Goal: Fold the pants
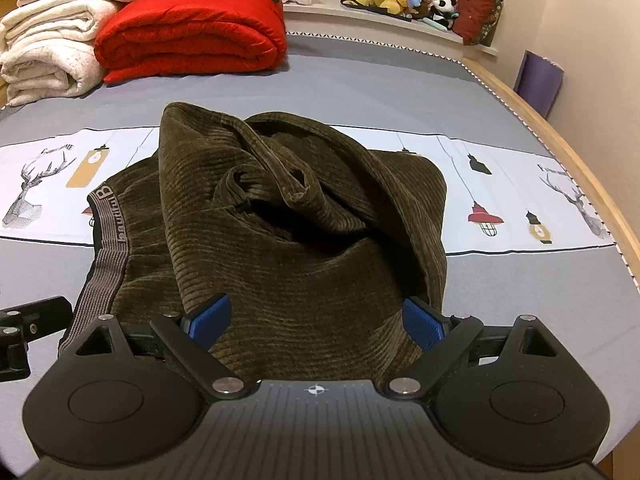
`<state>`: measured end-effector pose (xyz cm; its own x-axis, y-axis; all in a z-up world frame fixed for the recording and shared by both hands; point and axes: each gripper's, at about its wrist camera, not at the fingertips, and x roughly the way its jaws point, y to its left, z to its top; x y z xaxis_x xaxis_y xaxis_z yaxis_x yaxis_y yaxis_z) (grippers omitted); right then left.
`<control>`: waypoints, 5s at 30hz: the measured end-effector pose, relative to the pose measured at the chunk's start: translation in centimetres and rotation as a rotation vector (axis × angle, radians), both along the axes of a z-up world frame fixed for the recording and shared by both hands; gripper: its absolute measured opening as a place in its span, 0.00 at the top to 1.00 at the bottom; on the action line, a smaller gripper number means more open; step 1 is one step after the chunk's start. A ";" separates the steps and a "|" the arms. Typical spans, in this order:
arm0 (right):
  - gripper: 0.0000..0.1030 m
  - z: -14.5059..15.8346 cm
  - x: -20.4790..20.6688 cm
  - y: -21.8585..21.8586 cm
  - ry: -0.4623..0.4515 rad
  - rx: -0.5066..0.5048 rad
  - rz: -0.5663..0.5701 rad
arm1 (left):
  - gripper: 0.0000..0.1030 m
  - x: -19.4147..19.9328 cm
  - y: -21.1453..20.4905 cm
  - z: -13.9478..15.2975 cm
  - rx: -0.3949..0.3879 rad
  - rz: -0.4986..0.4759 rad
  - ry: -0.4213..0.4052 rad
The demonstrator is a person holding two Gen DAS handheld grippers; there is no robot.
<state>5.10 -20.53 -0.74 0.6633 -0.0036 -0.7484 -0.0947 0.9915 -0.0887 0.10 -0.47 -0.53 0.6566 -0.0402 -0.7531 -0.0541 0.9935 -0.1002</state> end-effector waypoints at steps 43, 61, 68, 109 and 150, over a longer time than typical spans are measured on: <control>0.17 1.3 -0.6 0.8 -0.079 0.026 0.044 | 0.46 0.0 -0.5 0.6 -0.048 -0.074 -0.016; 0.43 3.9 -0.5 -1.3 -0.235 0.110 -0.067 | 0.79 2.0 5.6 2.4 -0.184 -0.023 0.045; 0.43 4.2 0.5 -3.3 -0.187 0.190 -0.110 | 0.79 8.8 12.2 2.0 -0.253 -0.054 0.164; 0.42 6.7 3.7 -6.0 -0.299 0.074 -0.017 | 0.82 10.6 15.4 -6.7 0.080 -0.060 0.385; 0.46 -1.1 12.6 1.6 0.020 0.130 0.128 | 0.62 9.8 14.7 -0.8 0.060 0.103 0.236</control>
<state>17.74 -18.97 -1.88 0.6368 0.1776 -0.7503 -0.2210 0.9743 0.0430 9.92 14.23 -1.34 0.4607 0.0669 -0.8851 -0.1705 0.9853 -0.0143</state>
